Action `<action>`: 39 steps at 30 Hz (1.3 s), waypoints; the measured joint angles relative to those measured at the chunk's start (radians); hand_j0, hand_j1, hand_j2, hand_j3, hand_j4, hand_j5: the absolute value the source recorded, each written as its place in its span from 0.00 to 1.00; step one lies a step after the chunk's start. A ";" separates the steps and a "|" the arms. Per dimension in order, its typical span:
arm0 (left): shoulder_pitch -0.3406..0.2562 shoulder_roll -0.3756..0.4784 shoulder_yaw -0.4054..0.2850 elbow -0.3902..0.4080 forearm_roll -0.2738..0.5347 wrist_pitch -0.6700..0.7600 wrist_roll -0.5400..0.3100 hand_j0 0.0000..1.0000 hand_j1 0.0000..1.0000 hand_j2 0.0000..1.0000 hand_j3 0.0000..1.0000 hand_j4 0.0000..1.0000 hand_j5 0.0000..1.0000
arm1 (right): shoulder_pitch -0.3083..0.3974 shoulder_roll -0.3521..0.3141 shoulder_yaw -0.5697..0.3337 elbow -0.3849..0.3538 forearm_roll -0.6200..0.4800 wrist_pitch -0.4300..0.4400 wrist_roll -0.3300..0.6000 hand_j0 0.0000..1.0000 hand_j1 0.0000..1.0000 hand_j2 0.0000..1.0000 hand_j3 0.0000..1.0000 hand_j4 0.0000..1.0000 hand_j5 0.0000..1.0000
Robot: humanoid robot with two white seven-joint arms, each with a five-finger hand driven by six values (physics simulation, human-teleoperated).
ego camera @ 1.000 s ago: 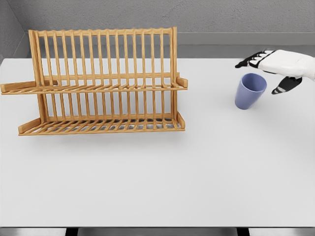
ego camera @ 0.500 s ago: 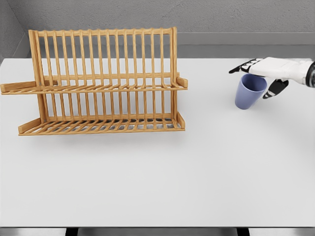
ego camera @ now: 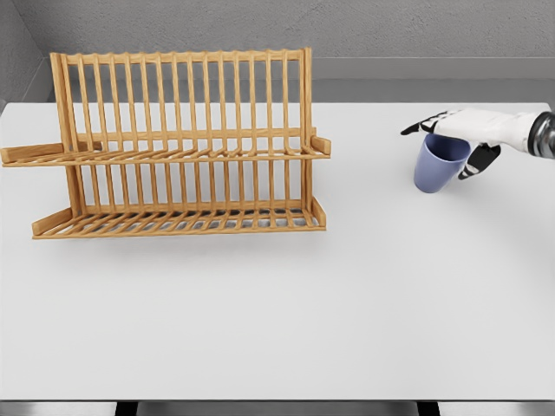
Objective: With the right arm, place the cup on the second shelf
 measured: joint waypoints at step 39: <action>0.000 0.000 0.000 0.000 0.000 0.000 0.000 1.00 1.00 1.00 1.00 1.00 1.00 | -0.067 -0.017 -0.040 -0.134 -0.001 -0.003 0.000 0.60 0.60 0.60 0.60 0.60 0.60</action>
